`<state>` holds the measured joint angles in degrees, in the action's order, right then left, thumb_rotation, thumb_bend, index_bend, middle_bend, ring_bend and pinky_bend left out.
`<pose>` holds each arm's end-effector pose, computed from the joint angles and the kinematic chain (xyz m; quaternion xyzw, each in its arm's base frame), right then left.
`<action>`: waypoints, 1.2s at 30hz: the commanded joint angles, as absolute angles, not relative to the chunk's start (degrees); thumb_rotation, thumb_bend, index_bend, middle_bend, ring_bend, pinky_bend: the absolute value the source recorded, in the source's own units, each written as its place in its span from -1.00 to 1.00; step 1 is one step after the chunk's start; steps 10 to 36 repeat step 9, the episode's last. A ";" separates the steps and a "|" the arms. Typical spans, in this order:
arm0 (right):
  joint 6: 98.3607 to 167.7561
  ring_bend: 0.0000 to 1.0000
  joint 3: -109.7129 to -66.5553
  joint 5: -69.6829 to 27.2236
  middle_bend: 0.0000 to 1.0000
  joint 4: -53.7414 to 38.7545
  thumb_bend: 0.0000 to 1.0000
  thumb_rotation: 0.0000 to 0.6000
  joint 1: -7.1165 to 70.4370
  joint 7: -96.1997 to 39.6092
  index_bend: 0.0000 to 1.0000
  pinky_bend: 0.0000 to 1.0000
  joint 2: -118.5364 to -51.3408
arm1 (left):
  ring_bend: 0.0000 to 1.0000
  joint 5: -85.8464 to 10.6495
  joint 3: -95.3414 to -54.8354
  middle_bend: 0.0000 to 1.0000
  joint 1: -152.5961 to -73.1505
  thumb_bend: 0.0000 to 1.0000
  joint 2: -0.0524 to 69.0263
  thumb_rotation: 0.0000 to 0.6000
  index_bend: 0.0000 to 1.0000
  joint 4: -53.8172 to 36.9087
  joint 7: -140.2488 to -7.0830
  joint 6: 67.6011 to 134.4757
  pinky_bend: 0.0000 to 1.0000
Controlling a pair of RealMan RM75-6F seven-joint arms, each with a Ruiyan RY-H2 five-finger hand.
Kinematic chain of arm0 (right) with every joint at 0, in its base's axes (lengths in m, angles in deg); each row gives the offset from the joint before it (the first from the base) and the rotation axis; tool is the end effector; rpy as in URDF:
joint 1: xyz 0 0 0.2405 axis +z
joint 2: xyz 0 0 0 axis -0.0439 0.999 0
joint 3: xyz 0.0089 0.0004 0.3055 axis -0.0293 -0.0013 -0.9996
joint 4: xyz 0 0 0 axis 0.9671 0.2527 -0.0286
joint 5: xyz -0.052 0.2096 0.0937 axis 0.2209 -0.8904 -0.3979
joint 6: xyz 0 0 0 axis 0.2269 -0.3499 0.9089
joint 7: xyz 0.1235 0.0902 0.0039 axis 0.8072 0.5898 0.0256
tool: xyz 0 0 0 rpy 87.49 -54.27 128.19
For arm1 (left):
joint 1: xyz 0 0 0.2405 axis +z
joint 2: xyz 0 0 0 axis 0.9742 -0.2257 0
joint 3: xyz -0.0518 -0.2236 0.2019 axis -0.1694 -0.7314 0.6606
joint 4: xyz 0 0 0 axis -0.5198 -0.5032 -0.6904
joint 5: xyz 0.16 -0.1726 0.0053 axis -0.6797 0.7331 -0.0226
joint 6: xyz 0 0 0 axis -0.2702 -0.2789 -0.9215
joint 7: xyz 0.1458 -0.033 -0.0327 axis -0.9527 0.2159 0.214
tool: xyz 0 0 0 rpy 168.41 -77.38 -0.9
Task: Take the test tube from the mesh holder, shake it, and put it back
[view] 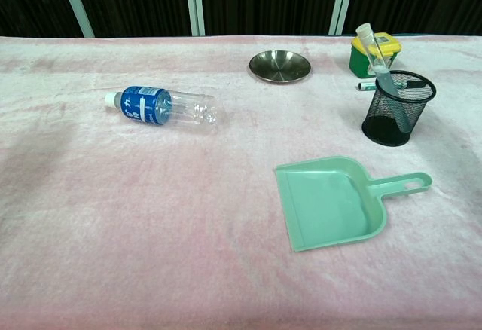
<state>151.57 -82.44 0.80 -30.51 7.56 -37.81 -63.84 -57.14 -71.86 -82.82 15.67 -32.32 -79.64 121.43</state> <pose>-0.3309 -0.2323 0.1600 0.6274 -0.3420 0.3841 0.5847 -0.3555 0.2090 0.1579 -0.5739 -0.3864 -0.3762 0.6163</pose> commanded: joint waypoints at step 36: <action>156.01 -0.75 -79.53 3.52 -0.95 -19.38 -0.53 1.00 3.69 -41.60 -0.89 -0.69 -71.69 | -1.00 -58.61 -71.25 -0.97 -82.66 -0.31 15.16 1.00 -0.78 -31.85 -78.78 121.83 -1.00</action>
